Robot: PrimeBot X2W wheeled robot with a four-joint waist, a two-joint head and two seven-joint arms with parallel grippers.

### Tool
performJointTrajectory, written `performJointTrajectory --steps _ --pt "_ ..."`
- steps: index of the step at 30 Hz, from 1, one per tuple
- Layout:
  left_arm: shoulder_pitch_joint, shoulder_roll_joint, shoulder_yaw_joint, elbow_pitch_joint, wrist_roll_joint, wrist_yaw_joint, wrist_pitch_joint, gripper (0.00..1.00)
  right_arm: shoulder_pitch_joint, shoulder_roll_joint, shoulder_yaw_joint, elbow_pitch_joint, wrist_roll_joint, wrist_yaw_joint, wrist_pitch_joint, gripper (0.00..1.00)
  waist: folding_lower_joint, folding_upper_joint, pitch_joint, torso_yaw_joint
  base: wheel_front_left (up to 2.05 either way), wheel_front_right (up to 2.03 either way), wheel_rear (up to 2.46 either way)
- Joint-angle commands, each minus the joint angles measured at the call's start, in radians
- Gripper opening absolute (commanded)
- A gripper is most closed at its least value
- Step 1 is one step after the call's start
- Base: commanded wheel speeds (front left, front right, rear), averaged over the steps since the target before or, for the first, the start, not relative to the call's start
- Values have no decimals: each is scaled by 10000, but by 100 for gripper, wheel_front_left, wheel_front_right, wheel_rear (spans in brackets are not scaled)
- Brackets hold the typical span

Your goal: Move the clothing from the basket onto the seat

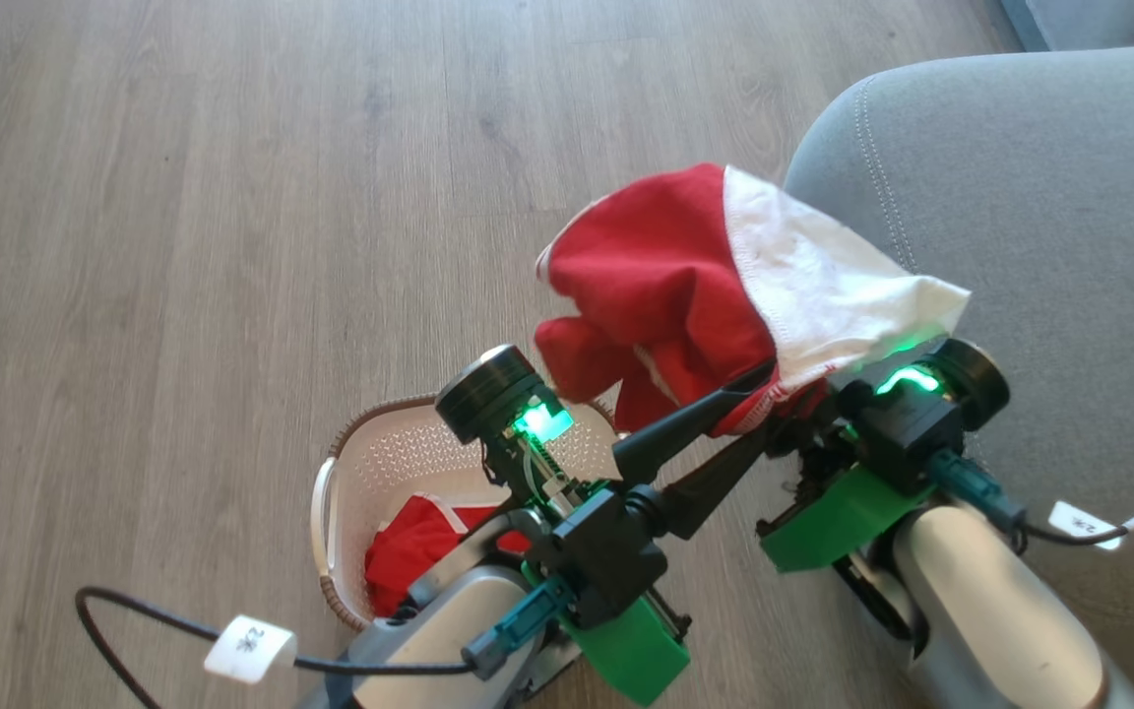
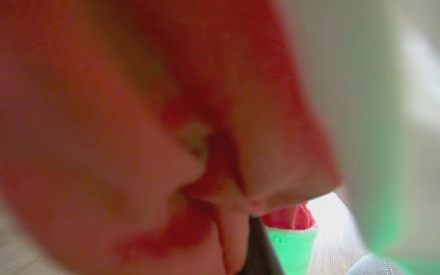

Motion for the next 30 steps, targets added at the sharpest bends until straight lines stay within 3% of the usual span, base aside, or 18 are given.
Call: performJointTrajectory --steps 1,13,25,26,27,30 --pt "-362 -18 313 -293 -66 -2 -51 0 -47 115 -50 -375 -52 -4 -94 0 0 0 -9 7 0 0 0" --pt "-39 -15 1305 98 -563 312 -51 0 218 697 -1533 -778 -242 -4 -94 0 0 0 16 -18 0 0 0" --pt "119 -17 1293 406 -633 -14 -51 0 255 1025 -2444 -1499 -530 -4 -94 0 0 0 172 38 0 0 0" --pt "129 -17 1269 445 -645 -38 -51 7 259 1041 -2473 -1520 -545 -4 -94 0 0 0 174 49 0 0 0" --pt "125 -17 1243 489 -650 -60 -51 29 262 1056 -2496 -1534 -557 -4 -94 0 0 0 176 59 0 0 0" --pt "115 -12 1220 609 -619 -105 -51 74 264 1076 -2561 -1546 -611 -4 -94 0 0 0 178 91 0 0 0"
